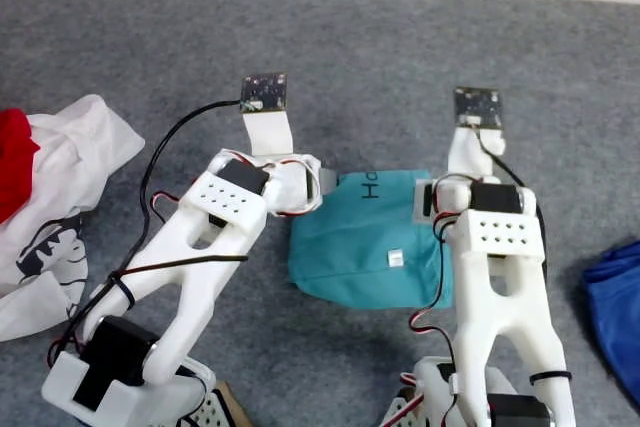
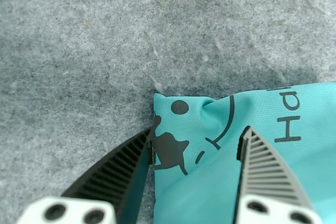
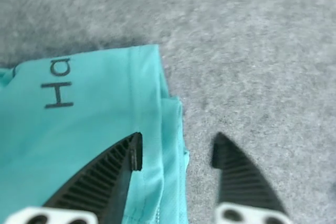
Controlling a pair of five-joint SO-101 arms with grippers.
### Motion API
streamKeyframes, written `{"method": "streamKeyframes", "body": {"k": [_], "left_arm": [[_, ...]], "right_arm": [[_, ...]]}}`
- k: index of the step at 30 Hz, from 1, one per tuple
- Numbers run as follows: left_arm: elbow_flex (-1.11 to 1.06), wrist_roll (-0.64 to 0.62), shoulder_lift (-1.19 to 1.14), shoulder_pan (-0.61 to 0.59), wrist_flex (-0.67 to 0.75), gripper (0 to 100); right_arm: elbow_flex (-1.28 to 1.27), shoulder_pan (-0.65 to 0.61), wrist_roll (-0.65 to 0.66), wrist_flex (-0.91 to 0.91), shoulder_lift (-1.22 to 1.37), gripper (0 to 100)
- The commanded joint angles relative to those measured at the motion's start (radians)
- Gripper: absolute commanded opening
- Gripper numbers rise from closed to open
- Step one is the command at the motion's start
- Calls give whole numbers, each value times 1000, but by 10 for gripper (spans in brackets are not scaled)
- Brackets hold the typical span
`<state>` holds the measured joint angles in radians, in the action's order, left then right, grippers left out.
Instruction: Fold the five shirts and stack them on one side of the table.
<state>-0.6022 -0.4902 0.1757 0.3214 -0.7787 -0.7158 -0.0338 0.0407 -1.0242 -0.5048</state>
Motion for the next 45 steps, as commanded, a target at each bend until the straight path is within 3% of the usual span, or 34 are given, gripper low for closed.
{"method": "streamKeyframes", "body": {"k": [1, 17, 27, 30, 34, 39, 45], "left_arm": [[7, -12, 31, -10, 15, 270], [7, -12, 31, -12, 17, 270], [7, -12, 31, -12, 17, 270], [7, -12, 31, -12, 17, 270], [7, -12, 31, -12, 17, 270], [10, -12, 31, -25, 25, 270], [5, -12, 31, -101, 94, 270]], "right_arm": [[-12, -13, 26, -5, -24, 270], [-226, -38, 91, 117, -4, 271], [-122, -44, 97, 159, 326, 265], [-67, -45, 100, 159, 401, 197], [-27, -39, 101, 157, 447, 12], [-25, -36, 101, 157, 447, 6], [30, 96, 55, 162, 444, 7]]}}
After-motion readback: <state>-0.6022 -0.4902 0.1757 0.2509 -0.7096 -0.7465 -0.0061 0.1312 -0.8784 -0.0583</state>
